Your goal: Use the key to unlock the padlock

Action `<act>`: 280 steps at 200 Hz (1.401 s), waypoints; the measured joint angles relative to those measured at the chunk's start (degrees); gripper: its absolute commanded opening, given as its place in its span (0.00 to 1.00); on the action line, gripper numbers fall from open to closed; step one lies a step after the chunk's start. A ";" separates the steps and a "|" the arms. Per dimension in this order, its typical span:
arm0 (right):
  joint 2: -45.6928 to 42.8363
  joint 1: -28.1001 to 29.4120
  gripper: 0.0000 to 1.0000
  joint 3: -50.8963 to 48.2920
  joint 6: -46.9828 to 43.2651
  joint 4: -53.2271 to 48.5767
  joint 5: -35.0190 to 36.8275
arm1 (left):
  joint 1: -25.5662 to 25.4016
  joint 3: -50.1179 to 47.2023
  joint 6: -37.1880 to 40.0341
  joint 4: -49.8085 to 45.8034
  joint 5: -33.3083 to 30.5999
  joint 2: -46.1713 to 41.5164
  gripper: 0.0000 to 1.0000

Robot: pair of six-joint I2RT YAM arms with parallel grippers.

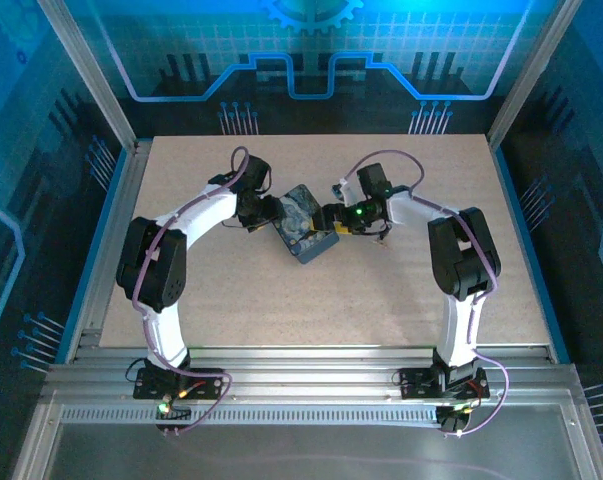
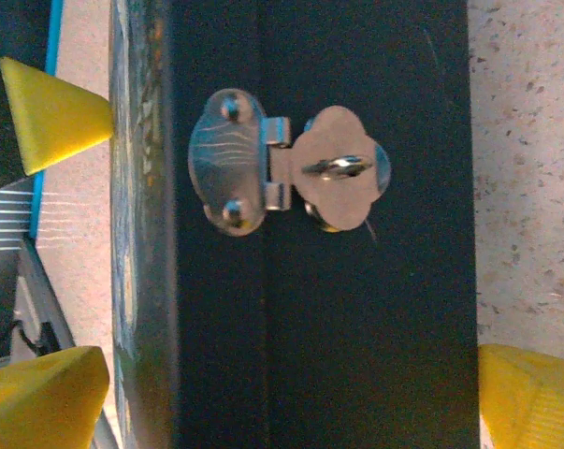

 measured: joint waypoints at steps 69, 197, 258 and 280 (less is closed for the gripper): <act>0.00 5.18 1.00 0.07 -0.90 -1.88 4.52 | 1.03 0.00 0.02 -0.20 -0.13 0.04 0.54; -0.92 9.27 1.00 2.91 -0.48 -4.33 7.10 | 6.12 -0.59 2.34 -1.99 0.11 -4.68 0.97; -16.35 0.42 1.00 -7.08 -1.86 -1.09 17.42 | 10.97 -2.49 6.73 -1.33 -3.63 -13.00 0.99; -23.82 -3.82 1.00 -14.21 -3.72 1.86 24.41 | 13.46 -7.61 11.06 1.49 -7.74 -15.41 0.99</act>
